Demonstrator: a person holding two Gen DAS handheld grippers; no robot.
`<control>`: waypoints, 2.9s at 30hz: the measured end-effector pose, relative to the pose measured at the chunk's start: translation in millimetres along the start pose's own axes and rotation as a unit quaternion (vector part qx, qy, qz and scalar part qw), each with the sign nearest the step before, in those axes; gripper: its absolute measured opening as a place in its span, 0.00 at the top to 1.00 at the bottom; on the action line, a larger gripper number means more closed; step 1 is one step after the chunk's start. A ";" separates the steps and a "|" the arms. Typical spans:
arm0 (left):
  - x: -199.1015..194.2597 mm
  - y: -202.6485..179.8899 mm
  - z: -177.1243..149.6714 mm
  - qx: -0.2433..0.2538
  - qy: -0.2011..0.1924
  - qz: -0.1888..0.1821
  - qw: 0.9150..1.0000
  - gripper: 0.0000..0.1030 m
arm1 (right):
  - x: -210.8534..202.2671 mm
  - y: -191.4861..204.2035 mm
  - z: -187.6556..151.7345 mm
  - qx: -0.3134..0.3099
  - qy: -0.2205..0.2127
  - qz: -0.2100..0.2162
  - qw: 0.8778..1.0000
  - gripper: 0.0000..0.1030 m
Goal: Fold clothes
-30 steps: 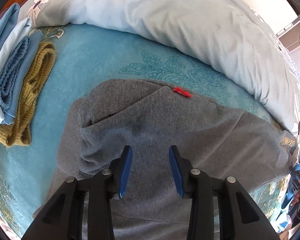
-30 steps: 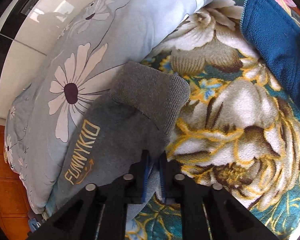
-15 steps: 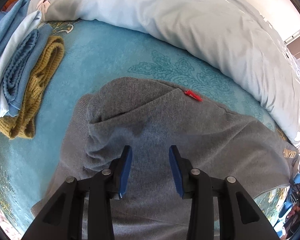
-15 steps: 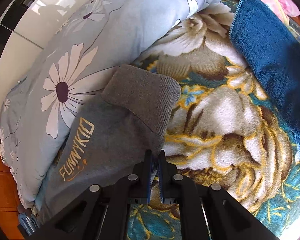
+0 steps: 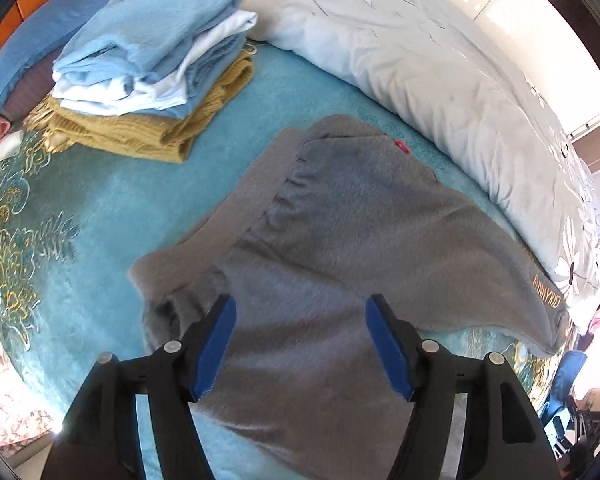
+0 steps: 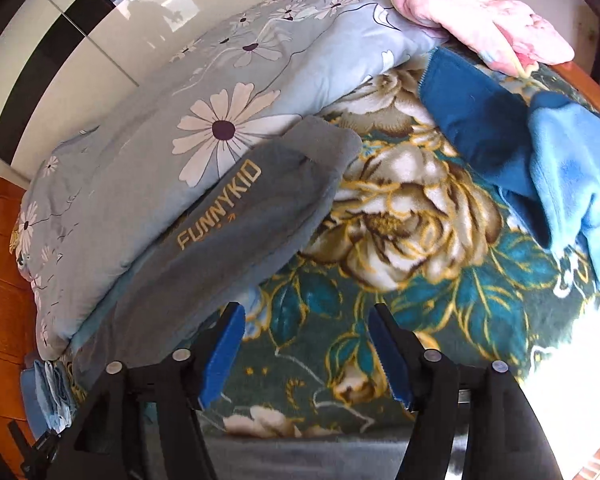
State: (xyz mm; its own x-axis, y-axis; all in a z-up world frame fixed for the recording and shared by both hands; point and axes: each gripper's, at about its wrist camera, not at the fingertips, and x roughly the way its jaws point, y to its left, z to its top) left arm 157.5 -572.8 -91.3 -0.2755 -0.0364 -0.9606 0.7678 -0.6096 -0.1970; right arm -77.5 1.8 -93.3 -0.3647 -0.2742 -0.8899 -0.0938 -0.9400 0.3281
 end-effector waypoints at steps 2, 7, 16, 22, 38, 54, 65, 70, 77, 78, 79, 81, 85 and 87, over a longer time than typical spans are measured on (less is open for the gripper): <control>-5.5 13.0 -10.1 -0.004 0.007 -0.019 1.000 0.33 | -18.0 -10.9 -33.2 0.014 0.009 0.002 1.000 0.26; -26.9 30.2 -27.0 0.022 0.001 -0.050 0.999 0.33 | -62.8 -26.4 -100.8 0.036 0.013 0.019 0.999 0.06; -48.1 52.4 -54.3 0.069 0.008 -0.004 0.998 0.33 | -106.1 -33.1 -169.5 0.051 0.018 0.034 0.998 0.00; -13.0 77.2 -67.4 0.054 0.056 0.005 0.997 0.33 | -104.2 -69.6 -205.1 0.109 0.026 -0.004 0.994 0.00; 66.9 106.8 -49.3 -0.032 0.085 -0.027 0.995 0.40 | -20.8 -154.2 -188.5 0.248 0.042 -0.002 0.968 0.37; 85.0 113.4 -50.0 -0.085 0.095 -0.068 0.989 0.73 | -14.6 -170.7 -179.3 0.268 0.045 0.004 0.962 0.76; 55.0 115.3 -55.6 -0.102 0.059 -0.081 0.990 0.88 | -43.8 -153.6 -153.9 0.274 0.021 0.040 0.961 0.96; 25.1 114.3 -36.1 -0.110 0.050 -0.123 0.985 0.88 | -68.9 -130.7 -123.9 0.270 0.009 0.077 0.960 0.96; -5.3 65.6 19.0 -0.116 0.031 -0.160 0.980 0.88 | -78.9 -86.0 -48.7 0.226 -0.006 0.088 0.970 0.96; -7.3 55.5 28.6 -0.116 0.028 -0.162 0.980 0.88 | -80.3 -79.6 -38.0 0.220 -0.008 0.090 0.971 0.96; -8.5 46.5 37.5 -0.116 0.027 -0.162 0.979 0.88 | -80.6 -73.6 -26.9 0.214 -0.010 0.091 0.973 0.96; -9.6 34.2 50.3 -0.118 0.021 -0.160 0.980 0.88 | -71.5 -63.5 -3.1 0.208 -0.009 0.087 0.974 0.96; 3.6 5.3 78.9 -0.109 0.013 -0.152 0.982 0.88 | -42.7 -48.4 37.5 0.209 -0.005 0.082 0.975 0.96; 12.6 -5.7 91.9 -0.114 0.017 -0.152 0.982 0.88 | -24.1 -41.4 59.4 0.209 -0.002 0.078 0.975 0.96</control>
State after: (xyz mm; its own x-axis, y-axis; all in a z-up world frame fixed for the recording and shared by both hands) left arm 96.5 -642.5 -84.3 -0.4948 0.1487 -0.8562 0.7641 -0.3947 -0.5102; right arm -119.8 59.3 -66.6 -0.4091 -0.4056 -0.8174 -0.4054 -0.7217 0.5610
